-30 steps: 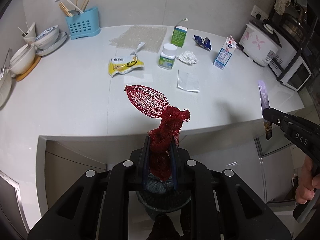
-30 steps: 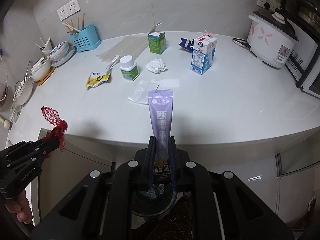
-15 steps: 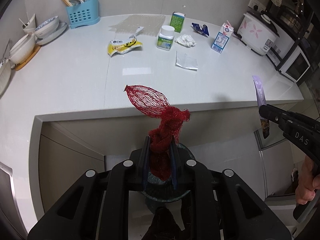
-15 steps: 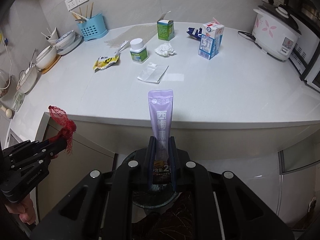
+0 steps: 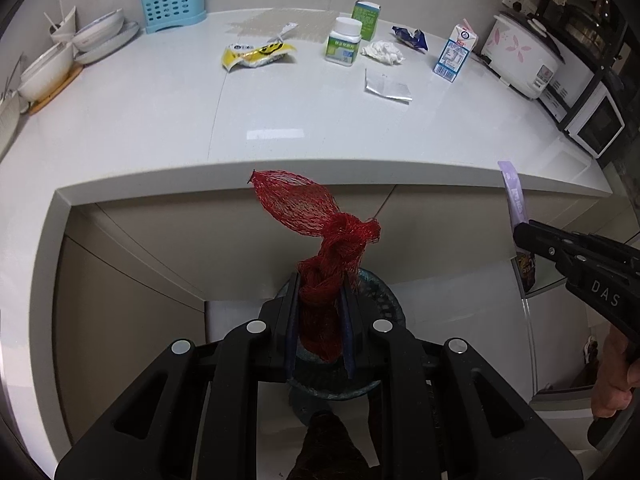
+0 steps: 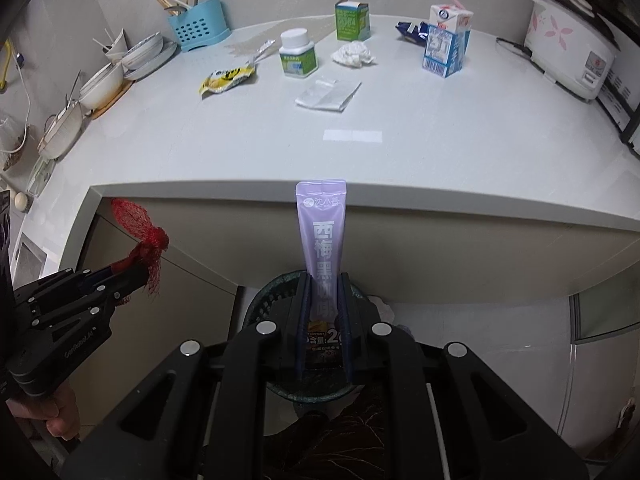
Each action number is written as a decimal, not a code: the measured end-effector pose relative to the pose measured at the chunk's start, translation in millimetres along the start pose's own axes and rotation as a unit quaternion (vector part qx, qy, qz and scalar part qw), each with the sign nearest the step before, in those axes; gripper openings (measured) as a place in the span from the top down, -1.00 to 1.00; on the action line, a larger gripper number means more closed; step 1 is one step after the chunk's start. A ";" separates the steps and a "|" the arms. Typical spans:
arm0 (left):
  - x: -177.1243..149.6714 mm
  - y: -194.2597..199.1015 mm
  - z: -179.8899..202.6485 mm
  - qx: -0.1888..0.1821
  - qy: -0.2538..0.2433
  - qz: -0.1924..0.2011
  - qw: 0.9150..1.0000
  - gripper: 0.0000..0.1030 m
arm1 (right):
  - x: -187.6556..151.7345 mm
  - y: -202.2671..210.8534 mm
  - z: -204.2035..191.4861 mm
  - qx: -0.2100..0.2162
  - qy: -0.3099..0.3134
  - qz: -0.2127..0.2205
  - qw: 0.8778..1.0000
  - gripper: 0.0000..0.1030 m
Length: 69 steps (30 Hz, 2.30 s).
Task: Collect trash
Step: 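Carry the red mesh bag and purple packet down over the black trash bin, then open the right tool over the bin while the left tool releases the mesh bag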
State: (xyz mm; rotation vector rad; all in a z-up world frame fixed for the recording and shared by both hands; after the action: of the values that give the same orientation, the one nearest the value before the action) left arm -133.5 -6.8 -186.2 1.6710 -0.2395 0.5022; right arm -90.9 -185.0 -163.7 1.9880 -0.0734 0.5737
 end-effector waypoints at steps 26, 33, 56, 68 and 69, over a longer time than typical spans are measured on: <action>-68.4 -98.9 -21.3 0.003 0.033 -0.053 0.998 0.67 | -64.6 -138.2 13.5 0.019 0.014 -0.078 0.997 0.75; -77.8 -107.3 -16.0 0.001 0.026 -0.066 0.997 0.68 | -78.2 -177.1 18.8 0.014 0.012 -0.116 0.993 0.75; -78.6 -126.2 -1.4 -0.015 -0.009 -0.086 0.996 0.67 | -69.8 -159.2 33.8 -0.011 -0.027 -0.066 0.997 -0.73; -76.4 -138.7 52.8 -0.037 -0.070 -0.094 0.992 0.67 | -64.1 -112.2 83.8 -0.043 -0.067 -0.025 0.997 -0.85; -76.2 -138.3 57.1 -0.039 -0.074 -0.094 0.992 0.67 | -65.0 -109.3 88.7 -0.045 -0.070 -0.023 0.996 -0.85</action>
State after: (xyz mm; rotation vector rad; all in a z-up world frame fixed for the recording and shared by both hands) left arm -129.9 -49.1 -348.6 1.6376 -0.2040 0.2246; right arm -84.1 -221.4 -314.3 1.9352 -0.1361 0.3939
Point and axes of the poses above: each gripper's, at about its wrist camera, not at the fingertips, and y roughly against the way its jaws point, z to its right, x to its top, the point moved 2 cm from there along -y, roughly the way its jaws point, and after that the axes turned 15 degrees about x, right-handed, at the moved point
